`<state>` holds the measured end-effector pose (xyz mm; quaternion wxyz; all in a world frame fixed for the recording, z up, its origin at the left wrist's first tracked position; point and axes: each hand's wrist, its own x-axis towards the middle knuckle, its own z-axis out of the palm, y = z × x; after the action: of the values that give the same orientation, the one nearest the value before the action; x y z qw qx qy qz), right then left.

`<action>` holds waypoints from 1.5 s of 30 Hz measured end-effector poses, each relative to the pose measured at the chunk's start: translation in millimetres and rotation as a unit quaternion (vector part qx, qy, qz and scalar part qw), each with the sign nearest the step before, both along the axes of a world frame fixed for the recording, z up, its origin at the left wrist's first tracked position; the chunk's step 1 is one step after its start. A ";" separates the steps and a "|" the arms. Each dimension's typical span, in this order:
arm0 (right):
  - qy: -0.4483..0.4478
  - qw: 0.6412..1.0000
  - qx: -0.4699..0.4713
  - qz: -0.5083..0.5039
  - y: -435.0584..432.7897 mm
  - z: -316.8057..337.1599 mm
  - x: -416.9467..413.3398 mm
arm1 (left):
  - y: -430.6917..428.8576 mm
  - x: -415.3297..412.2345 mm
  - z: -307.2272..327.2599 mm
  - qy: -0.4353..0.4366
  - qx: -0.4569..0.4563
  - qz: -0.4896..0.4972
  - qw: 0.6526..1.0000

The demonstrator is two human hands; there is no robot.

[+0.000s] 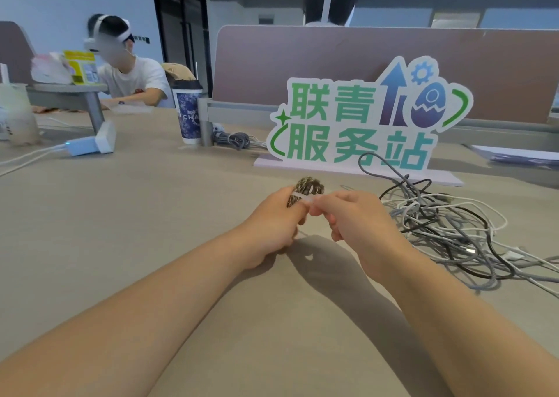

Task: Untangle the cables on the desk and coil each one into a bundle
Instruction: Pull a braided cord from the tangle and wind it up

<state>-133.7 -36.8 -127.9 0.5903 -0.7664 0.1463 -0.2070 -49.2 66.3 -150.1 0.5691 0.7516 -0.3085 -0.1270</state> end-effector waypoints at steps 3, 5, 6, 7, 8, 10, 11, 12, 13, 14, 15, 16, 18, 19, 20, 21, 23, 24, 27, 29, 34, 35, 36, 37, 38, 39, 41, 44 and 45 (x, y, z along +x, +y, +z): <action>-0.012 0.999 0.035 -0.001 -4.9 -0.1 0.9 | 1.2 -1.7 3.3 0.233 -0.135 -0.101 0.958; -0.015 0.998 0.058 -0.001 -9.0 -2.9 3.1 | 3.6 0.1 5.9 0.275 -0.158 -0.136 0.939; -0.016 0.997 0.070 -0.002 -11.0 -3.9 4.5 | 4.5 1.6 6.9 0.285 -0.162 -0.146 0.933; -0.017 0.996 0.082 -0.002 -13.0 -5.0 5.9 | 5.0 2.2 8.4 0.294 -0.167 -0.156 0.928; -0.020 0.996 0.092 0.001 -14.6 -5.7 6.8 | 5.9 2.1 9.6 0.306 -0.172 -0.162 0.922; -0.023 0.995 0.097 0.008 -15.0 -7.0 7.3 | 6.9 0.7 11.3 0.325 -0.175 -0.156 0.916; -0.028 0.995 0.092 0.011 -13.9 -7.8 7.3 | 6.8 0.6 11.7 0.325 -0.172 -0.145 0.919; -0.036 0.995 0.088 0.012 -12.3 -8.9 7.3 | 7.0 1.1 12.0 0.325 -0.170 -0.128 0.921; -0.050 0.995 0.088 0.010 -10.1 -9.6 7.4 | 7.3 2.1 12.8 0.330 -0.172 -0.112 0.921; -0.070 0.993 0.091 0.009 -8.3 -10.0 7.2 | 7.9 3.2 14.1 0.342 -0.180 -0.101 0.917; -0.095 0.991 0.096 0.009 -7.0 -9.7 7.2 | 8.5 4.4 15.8 0.358 -0.193 -0.094 0.909; -0.118 0.988 0.097 0.008 -6.3 -8.8 7.3 | 9.1 5.6 16.9 0.373 -0.205 -0.092 0.900; -0.143 0.988 0.062 -0.005 -5.4 -7.5 6.9 | 10.5 6.5 19.5 0.393 -0.224 -0.091 0.887; -0.144 0.989 0.015 -0.018 -4.9 -7.8 6.4 | 10.8 6.2 20.2 0.397 -0.228 -0.093 0.884; -0.143 0.988 -0.043 -0.029 -3.9 -8.7 5.3 | 10.6 5.6 20.2 0.397 -0.228 -0.097 0.884; -0.145 0.984 -0.095 -0.034 -1.7 -9.5 3.9 | 10.3 5.3 19.4 0.394 -0.225 -0.101 0.885; -0.159 0.975 -0.150 -0.036 2.7 -10.8 1.2 | 9.7 3.9 17.6 0.383 -0.213 -0.106 0.893; -0.167 0.972 -0.159 -0.040 3.8 -10.8 0.3 | 9.3 3.5 17.0 0.377 -0.208 -0.107 0.896; -0.190 0.969 -0.145 -0.064 4.0 -7.3 -0.4 | 9.3 2.9 17.2 0.370 -0.212 -0.113 0.897; -0.202 0.968 -0.131 -0.074 3.4 -5.5 -0.4 | 9.4 2.6 18.1 0.371 -0.215 -0.116 0.896; -0.204 0.969 -0.120 -0.069 6.2 -4.3 -2.4 | 9.6 2.8 17.4 0.369 -0.210 -0.119 0.898; -0.205 0.970 -0.115 -0.068 6.6 -3.6 -3.1 | 9.6 2.6 17.3 0.368 -0.209 -0.119 0.898; -0.207 0.970 -0.111 -0.065 7.1 -2.9 -3.5 | 9.7 2.5 17.5 0.367 -0.210 -0.119 0.898; -0.208 0.970 -0.108 -0.062 7.6 -2.3 -3.7 | 9.7 2.5 17.5 0.366 -0.211 -0.118 0.899; -0.208 0.970 -0.106 -0.060 8.0 -1.9 -4.2 | 9.9 2.4 17.6 0.365 -0.211 -0.118 0.899; -0.207 0.970 -0.107 -0.060 8.0 -1.8 -4.3 | 10.0 2.3 17.6 0.364 -0.210 -0.117 0.900; -0.205 0.970 -0.116 -0.065 8.2 -2.0 -4.4 | 10.4 2.1 17.5 0.360 -0.206 -0.116 0.903; -0.201 0.966 -0.139 -0.082 7.9 -3.4 -4.2 | 10.1 1.6 17.5 0.353 -0.201 -0.110 0.907; -0.199 0.964 -0.150 -0.088 7.6 -3.8 -4.1 | 9.9 1.3 17.4 0.350 -0.200 -0.106 0.909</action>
<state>-137.8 -29.2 -131.6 0.4651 -0.7736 0.0595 -0.4262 -47.9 76.2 -132.8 0.7620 0.4922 -0.1864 -0.3773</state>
